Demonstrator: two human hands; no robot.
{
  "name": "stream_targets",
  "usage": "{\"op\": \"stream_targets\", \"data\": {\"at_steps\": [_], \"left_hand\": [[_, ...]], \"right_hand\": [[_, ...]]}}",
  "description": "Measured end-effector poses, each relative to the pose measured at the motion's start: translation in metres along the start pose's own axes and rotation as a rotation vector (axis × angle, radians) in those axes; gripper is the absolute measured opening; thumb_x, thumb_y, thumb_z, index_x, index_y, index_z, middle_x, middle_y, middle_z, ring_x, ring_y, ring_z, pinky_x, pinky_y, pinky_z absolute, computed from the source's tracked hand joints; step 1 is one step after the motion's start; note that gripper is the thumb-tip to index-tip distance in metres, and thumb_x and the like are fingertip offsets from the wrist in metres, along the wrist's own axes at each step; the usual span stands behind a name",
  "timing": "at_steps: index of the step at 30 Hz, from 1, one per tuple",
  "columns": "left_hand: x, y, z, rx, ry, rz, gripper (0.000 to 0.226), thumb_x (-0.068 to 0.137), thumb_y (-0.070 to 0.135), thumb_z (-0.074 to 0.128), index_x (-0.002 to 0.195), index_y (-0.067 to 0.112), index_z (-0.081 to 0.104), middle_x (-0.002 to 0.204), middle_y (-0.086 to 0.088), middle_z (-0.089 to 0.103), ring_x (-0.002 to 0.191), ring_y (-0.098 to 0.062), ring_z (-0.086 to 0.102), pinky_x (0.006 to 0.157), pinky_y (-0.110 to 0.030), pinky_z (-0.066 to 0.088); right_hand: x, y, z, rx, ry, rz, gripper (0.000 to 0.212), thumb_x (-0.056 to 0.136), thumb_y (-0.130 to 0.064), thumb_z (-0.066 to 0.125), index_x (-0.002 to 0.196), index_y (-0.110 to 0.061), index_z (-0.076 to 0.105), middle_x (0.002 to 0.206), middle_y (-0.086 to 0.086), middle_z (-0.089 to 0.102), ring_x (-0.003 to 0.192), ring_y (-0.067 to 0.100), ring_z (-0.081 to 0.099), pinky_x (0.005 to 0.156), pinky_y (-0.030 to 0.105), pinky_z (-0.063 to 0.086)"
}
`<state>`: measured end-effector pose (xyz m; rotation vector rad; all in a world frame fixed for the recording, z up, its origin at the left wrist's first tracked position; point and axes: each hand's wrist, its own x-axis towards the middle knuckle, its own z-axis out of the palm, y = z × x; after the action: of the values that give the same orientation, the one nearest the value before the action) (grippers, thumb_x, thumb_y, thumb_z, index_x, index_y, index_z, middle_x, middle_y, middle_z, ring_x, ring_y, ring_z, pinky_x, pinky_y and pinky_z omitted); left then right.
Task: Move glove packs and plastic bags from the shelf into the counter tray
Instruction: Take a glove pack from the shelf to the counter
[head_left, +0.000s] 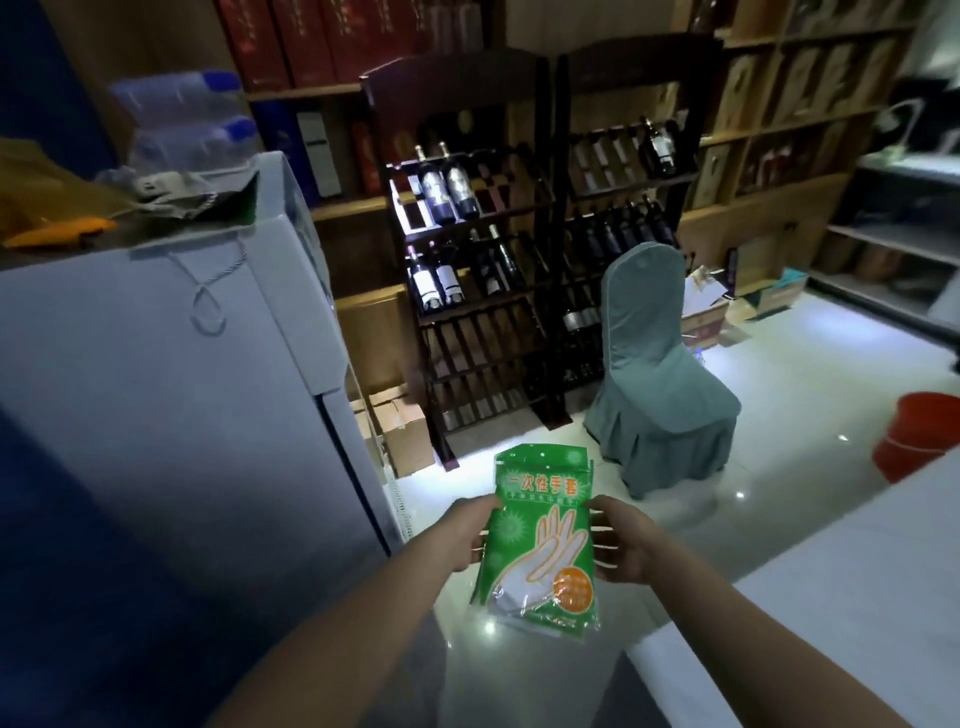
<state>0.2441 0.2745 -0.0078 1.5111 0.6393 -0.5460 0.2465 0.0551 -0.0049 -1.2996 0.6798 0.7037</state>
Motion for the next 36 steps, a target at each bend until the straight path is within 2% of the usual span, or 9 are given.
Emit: {"op": "stream_targets", "data": {"at_steps": [4,10,16,20,27,31,36], "left_hand": [[0.04,0.05,0.0,0.112,-0.125,-0.018,0.017,0.092,0.026,0.058,0.093,0.013,0.069,0.085,-0.004,0.07,0.076,-0.021,0.065,0.068,-0.025,0.05],[0.097,0.112,0.028,0.234,-0.285,-0.028,0.02,0.093,0.029,0.054,0.093,0.014,0.066,0.084,-0.004,0.067,0.076,-0.02,0.062,0.064,-0.026,0.048],[0.148,0.147,0.08,0.314,-0.442,-0.127,0.035,0.098,0.042,0.045,0.098,0.012,0.063,0.086,-0.005,0.063,0.079,-0.021,0.058,0.066,-0.028,0.046],[0.184,0.171,0.122,0.357,-0.521,-0.152,0.039,0.096,0.046,0.047,0.096,0.01,0.063,0.086,-0.006,0.062,0.08,-0.022,0.059,0.067,-0.029,0.048],[0.246,0.223,0.194,0.444,-0.576,-0.214,0.04,0.09,0.047,0.053,0.1,0.01,0.063,0.094,-0.008,0.065,0.09,-0.025,0.06,0.076,-0.031,0.05],[0.283,0.246,0.237,0.458,-0.562,-0.248,0.042,0.089,0.05,0.055,0.105,0.012,0.062,0.106,-0.01,0.066,0.098,-0.028,0.061,0.084,-0.036,0.05],[0.316,0.27,0.293,0.54,-0.645,-0.275,0.038,0.089,0.05,0.053,0.093,0.013,0.062,0.103,-0.01,0.065,0.099,-0.027,0.059,0.085,-0.037,0.048]], "right_hand": [[0.019,-0.025,0.011,0.153,0.119,0.004,0.022,0.095,-0.029,0.052,0.09,-0.01,0.062,0.084,0.011,0.065,0.079,0.025,0.06,0.074,0.033,0.047],[0.043,-0.054,0.003,0.333,0.265,-0.033,0.022,0.097,-0.029,0.049,0.09,-0.011,0.061,0.089,0.011,0.065,0.082,0.025,0.061,0.072,0.034,0.05],[0.063,-0.079,-0.033,0.487,0.366,-0.043,0.024,0.095,-0.031,0.052,0.08,-0.013,0.058,0.084,0.011,0.065,0.08,0.026,0.06,0.076,0.034,0.049],[0.091,-0.099,-0.069,0.569,0.392,-0.05,0.024,0.091,-0.029,0.051,0.072,-0.015,0.056,0.081,0.011,0.064,0.079,0.025,0.058,0.075,0.032,0.047],[0.137,-0.148,-0.133,0.673,0.401,-0.036,0.026,0.092,-0.028,0.048,0.072,-0.014,0.056,0.082,0.012,0.062,0.081,0.026,0.056,0.074,0.032,0.045],[0.154,-0.175,-0.168,0.727,0.424,-0.018,0.027,0.095,-0.031,0.047,0.076,-0.013,0.056,0.085,0.013,0.063,0.084,0.027,0.056,0.079,0.036,0.045],[0.176,-0.196,-0.208,0.784,0.431,-0.043,0.027,0.096,-0.031,0.047,0.085,-0.01,0.06,0.092,0.015,0.065,0.091,0.029,0.057,0.086,0.039,0.045]]}}
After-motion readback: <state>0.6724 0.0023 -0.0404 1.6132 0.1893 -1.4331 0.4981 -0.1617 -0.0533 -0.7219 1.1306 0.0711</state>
